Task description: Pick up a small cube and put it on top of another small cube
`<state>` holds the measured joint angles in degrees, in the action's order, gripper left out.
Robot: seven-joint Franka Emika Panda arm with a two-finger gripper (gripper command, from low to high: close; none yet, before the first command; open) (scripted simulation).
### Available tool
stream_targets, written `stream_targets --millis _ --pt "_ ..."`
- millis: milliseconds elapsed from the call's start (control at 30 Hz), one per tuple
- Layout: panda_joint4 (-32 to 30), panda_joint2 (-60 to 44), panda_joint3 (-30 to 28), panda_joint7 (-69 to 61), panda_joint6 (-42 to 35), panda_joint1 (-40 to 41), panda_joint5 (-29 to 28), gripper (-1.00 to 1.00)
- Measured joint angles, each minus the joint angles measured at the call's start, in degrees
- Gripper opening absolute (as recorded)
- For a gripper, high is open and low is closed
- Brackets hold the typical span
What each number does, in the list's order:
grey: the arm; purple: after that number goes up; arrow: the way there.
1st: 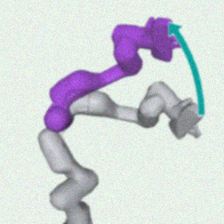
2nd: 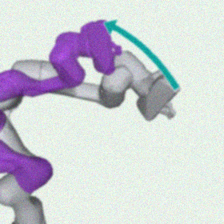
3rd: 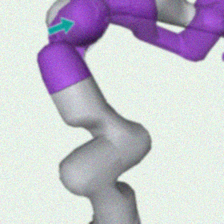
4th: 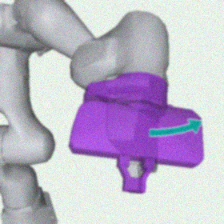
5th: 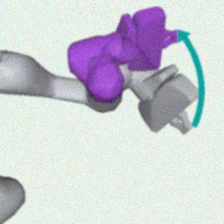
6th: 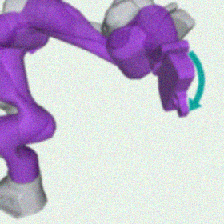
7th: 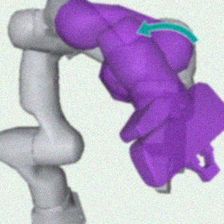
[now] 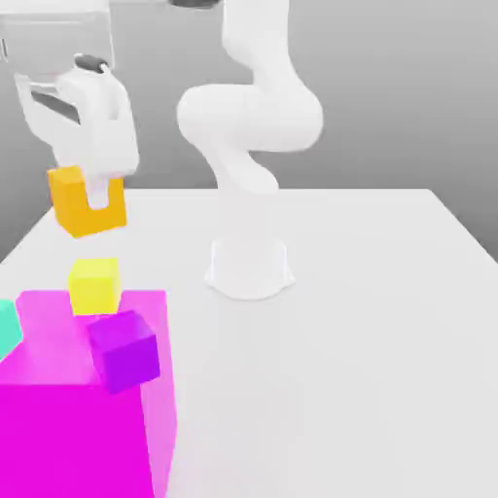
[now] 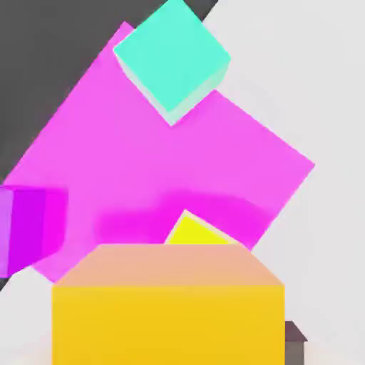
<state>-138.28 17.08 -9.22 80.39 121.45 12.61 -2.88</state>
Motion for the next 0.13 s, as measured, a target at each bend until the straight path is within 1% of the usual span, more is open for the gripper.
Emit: stream_targets --millis 33,133 --pt "-1.2 -0.6 -0.1 0.0 1.8 0.1 0.1 1.0" --pt "-1.2 -0.6 -0.1 0.0 1.8 0.1 0.1 1.0"
